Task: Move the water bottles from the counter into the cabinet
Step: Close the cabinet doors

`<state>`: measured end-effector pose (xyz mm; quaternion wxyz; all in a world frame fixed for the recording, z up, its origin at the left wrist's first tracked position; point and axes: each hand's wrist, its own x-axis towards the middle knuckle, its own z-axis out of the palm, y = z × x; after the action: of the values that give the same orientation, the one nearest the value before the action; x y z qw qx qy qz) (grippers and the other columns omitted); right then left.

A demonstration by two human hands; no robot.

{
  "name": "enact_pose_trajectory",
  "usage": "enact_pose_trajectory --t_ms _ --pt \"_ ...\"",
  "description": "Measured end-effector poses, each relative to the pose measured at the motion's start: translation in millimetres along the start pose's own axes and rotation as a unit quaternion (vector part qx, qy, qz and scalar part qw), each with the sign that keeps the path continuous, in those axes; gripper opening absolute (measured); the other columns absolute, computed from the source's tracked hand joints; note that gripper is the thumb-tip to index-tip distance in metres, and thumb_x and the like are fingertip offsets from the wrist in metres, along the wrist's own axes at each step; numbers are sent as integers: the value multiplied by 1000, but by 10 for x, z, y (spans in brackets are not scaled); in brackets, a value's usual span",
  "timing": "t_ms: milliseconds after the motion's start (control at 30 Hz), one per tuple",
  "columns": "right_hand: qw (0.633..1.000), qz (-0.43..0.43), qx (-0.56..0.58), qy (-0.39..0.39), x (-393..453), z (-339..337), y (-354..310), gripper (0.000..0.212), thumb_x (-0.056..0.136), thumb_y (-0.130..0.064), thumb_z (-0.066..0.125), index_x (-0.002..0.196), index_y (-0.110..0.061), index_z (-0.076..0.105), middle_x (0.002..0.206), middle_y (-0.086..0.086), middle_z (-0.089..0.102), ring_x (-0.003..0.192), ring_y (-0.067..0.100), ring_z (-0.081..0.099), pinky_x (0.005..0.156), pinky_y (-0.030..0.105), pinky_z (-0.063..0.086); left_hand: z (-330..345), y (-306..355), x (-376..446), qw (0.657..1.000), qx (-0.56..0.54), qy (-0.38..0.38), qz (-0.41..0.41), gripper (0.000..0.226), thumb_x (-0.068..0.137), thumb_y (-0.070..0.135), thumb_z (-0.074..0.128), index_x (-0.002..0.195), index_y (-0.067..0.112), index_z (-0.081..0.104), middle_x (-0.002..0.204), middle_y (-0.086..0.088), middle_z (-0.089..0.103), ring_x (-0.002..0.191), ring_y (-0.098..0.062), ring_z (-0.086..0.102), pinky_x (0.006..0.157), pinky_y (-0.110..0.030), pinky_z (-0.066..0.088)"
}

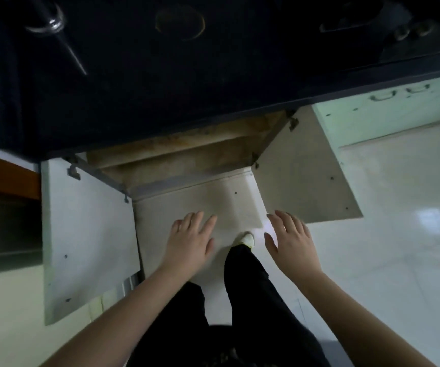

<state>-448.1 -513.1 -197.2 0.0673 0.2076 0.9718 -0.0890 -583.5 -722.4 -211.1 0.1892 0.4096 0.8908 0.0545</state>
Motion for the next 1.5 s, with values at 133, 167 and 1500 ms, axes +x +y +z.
enact_pose_trajectory --t_ms 133,167,1500 --pt "999 31 -30 16 -275 -110 348 47 88 -28 65 130 -8 56 134 17 57 124 37 52 104 50 41 -54 236 -35 1000 7 -10 8 57 98 39 41 151 20 32 149 -10 39 134 -30 38 103 -42 34" --pt "999 38 -37 14 -302 -130 458 49 88 -29 65 132 -8 55 136 18 55 126 37 50 106 50 39 -73 300 -21 1000 13 -12 10 57 99 40 40 152 22 29 151 -9 38 135 -29 36 104 -42 33" --pt "892 162 358 -221 630 53 309 59 93 -38 54 145 -24 29 137 0 53 104 24 64 77 39 54 213 -129 -625 955 11 67 -290 68 84 27 65 146 11 41 147 -18 45 136 -36 39 107 -51 36"
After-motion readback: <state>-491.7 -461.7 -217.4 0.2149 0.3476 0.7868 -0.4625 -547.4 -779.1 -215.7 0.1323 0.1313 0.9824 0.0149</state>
